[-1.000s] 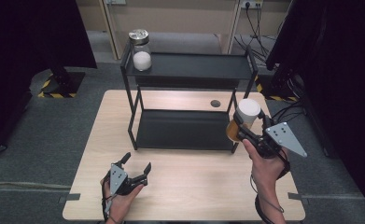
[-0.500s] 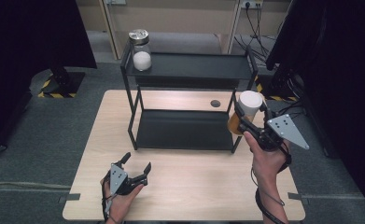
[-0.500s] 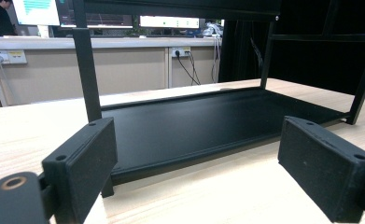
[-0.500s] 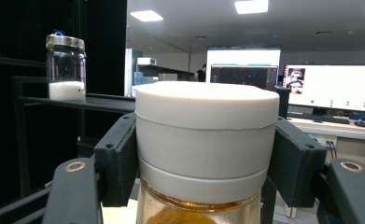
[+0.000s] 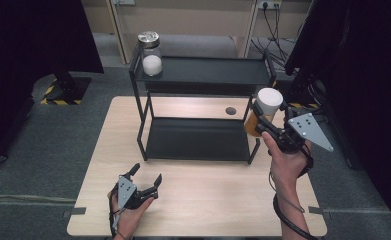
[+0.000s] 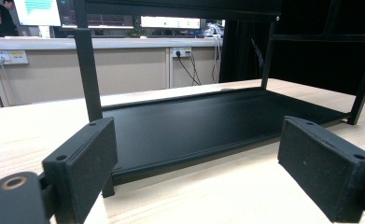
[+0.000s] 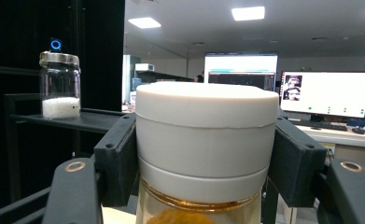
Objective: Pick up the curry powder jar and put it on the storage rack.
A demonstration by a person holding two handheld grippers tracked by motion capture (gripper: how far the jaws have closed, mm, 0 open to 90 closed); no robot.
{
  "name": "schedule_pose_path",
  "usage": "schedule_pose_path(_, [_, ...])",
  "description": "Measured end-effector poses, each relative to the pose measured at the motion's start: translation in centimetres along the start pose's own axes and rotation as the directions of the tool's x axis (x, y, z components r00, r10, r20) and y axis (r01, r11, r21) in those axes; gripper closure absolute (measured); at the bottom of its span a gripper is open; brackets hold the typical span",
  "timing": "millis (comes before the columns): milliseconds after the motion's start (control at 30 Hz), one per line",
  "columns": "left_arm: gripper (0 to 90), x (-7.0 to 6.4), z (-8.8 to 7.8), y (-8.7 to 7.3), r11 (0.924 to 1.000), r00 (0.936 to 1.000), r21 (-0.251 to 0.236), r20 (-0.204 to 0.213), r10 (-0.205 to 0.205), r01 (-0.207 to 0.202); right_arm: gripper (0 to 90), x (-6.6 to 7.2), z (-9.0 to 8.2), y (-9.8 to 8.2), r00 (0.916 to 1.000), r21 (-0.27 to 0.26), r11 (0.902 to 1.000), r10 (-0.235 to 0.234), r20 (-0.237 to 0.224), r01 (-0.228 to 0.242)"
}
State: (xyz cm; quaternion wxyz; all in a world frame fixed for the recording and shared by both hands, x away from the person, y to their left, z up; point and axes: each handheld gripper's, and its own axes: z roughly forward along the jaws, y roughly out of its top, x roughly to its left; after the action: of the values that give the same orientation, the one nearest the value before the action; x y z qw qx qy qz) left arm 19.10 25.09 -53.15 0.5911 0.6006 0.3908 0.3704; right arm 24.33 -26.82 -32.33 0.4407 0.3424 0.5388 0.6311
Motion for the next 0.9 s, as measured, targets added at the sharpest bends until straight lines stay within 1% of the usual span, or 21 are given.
schedule_pose_path(900, [11.2, 0.0, 0.0, 0.0, 1.0000, 1.0000, -0.001, -0.002, 0.004, -0.004, 34.1, -0.7, 2.8, 2.2, 0.9998, -0.019, 0.9998, 0.005, 0.020, -0.005])
